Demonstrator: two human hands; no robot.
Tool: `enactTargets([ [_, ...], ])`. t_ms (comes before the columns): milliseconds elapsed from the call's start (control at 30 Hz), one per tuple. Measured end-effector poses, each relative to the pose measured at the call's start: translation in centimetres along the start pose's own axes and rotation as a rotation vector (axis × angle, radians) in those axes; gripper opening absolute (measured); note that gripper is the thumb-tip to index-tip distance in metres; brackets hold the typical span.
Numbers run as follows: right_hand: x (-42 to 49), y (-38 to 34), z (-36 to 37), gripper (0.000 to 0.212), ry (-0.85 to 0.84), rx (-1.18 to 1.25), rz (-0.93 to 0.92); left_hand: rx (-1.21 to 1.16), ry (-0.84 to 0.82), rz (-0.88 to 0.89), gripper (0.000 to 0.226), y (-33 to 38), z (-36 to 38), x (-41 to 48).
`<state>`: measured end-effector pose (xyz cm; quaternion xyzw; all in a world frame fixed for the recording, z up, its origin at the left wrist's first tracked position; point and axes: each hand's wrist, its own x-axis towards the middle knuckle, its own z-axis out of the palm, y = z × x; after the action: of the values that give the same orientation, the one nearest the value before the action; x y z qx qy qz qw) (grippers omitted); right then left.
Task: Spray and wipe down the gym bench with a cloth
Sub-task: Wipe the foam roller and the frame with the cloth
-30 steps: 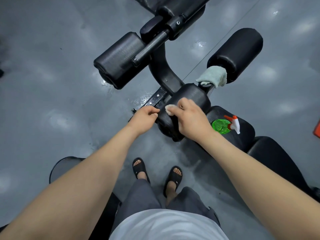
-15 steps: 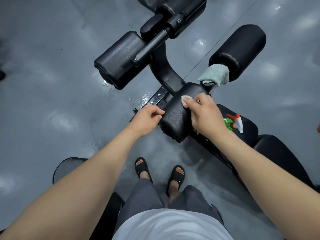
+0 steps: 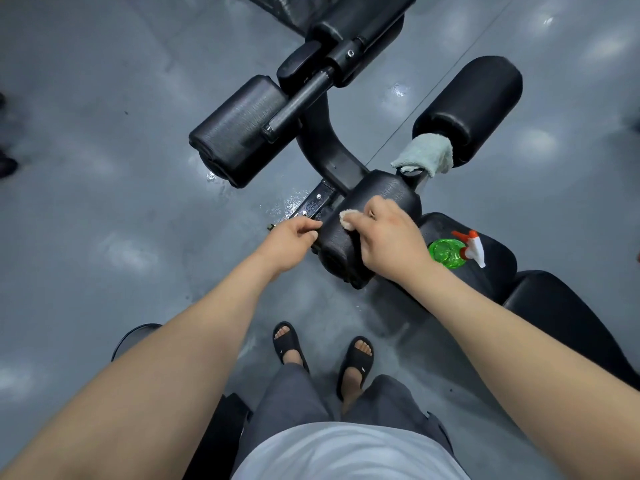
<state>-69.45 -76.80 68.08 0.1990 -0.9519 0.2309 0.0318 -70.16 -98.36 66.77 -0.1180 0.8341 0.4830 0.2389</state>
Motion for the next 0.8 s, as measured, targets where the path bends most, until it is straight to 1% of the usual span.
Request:
enactTargets([
  [33,0.0,-0.3,0.2,0.034,-0.017,0.002,-0.022,0.006,-0.001,0.001,0.028,0.1,-0.1,-0.2],
  [133,-1.4,-1.4,0.5,0.036,-0.114,0.029,-0.224,0.026,0.014,0.018,0.032,0.4,-0.2,-0.5],
  [200,-2.0,-0.9,0.2,0.039,-0.127,0.027,-0.281,0.05,0.008,0.052,0.031,0.9,-0.2,-0.8],
  [267,-1.7,0.6,-0.3,0.043,-0.062,0.004,-0.218,0.065,0.003,0.087,0.027,1.4,-0.1,-1.2],
  [400,-0.4,4.9,-1.0,0.043,0.11,-0.064,0.079,0.103,-0.012,0.148,0.017,2.0,0.2,-1.5],
  [500,0.3,6.3,-1.3,0.045,0.176,-0.059,0.238,0.176,0.002,0.219,0.021,1.9,0.6,-1.6],
  [567,0.5,5.8,-1.0,0.044,0.179,-0.032,0.27,0.219,0.012,0.247,0.024,1.9,0.8,-1.7],
  [600,0.3,5.2,-0.8,0.042,0.178,-0.012,0.254,0.239,0.011,0.257,0.023,1.8,1.0,-1.7],
  [667,-0.6,3.5,-0.1,0.04,0.156,0.013,0.164,0.264,0.012,0.279,0.019,1.7,1.1,-1.9],
  [800,-3.6,0.3,1.1,0.045,0.03,0.091,-0.111,0.235,0.029,0.286,0.02,2.1,0.8,-2.4],
])
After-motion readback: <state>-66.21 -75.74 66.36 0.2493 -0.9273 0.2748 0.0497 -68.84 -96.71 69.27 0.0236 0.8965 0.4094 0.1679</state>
